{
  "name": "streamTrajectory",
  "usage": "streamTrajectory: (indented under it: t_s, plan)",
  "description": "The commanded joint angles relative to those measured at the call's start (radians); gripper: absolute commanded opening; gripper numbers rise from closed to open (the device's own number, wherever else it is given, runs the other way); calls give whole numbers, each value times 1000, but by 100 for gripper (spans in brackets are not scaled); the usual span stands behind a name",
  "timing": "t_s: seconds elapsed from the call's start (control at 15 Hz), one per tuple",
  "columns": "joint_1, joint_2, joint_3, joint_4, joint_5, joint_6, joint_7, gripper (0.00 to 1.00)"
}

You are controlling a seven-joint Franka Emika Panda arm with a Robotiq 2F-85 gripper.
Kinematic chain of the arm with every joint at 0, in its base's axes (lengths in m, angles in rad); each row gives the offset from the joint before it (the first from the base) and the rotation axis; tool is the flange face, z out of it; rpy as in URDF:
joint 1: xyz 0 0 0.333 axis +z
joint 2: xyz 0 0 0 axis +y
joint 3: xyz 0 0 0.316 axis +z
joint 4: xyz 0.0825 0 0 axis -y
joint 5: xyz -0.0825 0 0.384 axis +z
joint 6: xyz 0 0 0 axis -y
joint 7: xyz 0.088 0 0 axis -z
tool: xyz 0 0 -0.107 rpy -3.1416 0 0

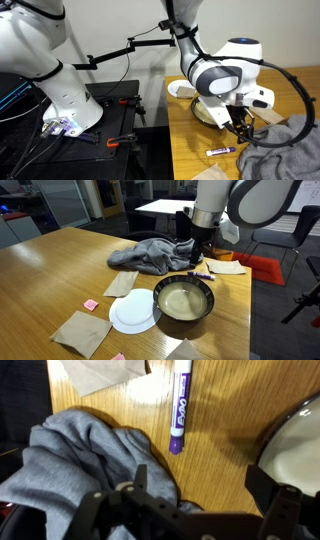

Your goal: Pick up the marker from the bowl and put it on the table

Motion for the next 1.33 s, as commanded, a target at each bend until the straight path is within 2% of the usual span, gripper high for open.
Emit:
streamTrajectory:
  t_s: [0.0,0.47,0.8,0.93,1.0,1.27]
  plan:
    - [31,-173,-6,-99,16,-66,-39,100]
    - [68,-438,18,-177,7,-244,-32,100]
    - [75,-585,57,-222,11,-306,-50,100]
    - [74,-613,74,-233,30,-304,-71,100]
    - [69,-556,65,-196,3,-280,-25,100]
    - [70,-587,75,-216,6,-282,-36,100]
